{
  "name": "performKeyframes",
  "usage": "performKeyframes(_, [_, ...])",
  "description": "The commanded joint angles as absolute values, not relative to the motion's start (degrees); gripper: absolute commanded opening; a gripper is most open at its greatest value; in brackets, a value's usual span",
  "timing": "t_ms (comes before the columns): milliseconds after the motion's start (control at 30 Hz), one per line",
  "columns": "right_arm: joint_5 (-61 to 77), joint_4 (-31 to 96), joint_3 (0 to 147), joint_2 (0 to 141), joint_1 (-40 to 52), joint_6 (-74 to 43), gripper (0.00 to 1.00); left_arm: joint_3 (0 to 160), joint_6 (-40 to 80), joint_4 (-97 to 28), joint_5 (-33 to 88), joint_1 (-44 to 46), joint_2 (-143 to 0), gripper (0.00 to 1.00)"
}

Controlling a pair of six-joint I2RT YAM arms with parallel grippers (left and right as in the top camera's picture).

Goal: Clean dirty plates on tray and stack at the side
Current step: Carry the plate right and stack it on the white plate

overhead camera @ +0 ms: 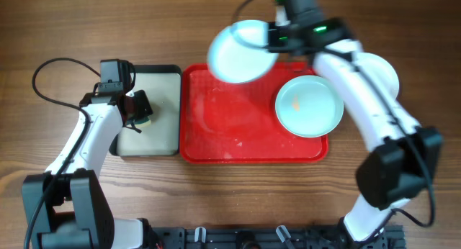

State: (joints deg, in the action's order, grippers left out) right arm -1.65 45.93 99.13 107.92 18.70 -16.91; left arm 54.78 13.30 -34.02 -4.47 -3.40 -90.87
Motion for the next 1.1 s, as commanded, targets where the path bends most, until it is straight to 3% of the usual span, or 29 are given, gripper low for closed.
performKeyframes(0, [0.1,51.5,99.9,104.4,7.8,-18.1,0.04,54.5,15.7,-33.7,-4.5,-3.7,-90.8,0.04])
performKeyframes(200, [0.0,61.0,99.8,104.5,-13.8,-18.0,0.04,54.5,16.0,-33.8,-3.3,-3.7,-90.8,0.04])
performKeyframes(333, [-0.2,62.7,99.7,104.5,-22.2,-18.0,0.04,54.5,16.1,-33.8,-2.4,-3.7,-90.8,0.04])
performKeyframes(600, [-6.9,59.5,95.6,104.6,-24.4,-18.2,0.04,54.5,16.1,-33.8,-2.4,-3.7,-90.8,0.04])
performKeyframes(900, [-6.6,45.7,82.2,104.7,-24.4,-18.1,0.05,54.5,16.1,-33.7,-2.4,-3.7,-90.8,0.04])
performKeyframes(1067, [1.5,45.2,81.3,104.7,-24.4,-11.8,0.5,54.5,16.1,-33.6,-2.4,-3.7,-90.8,0.04])
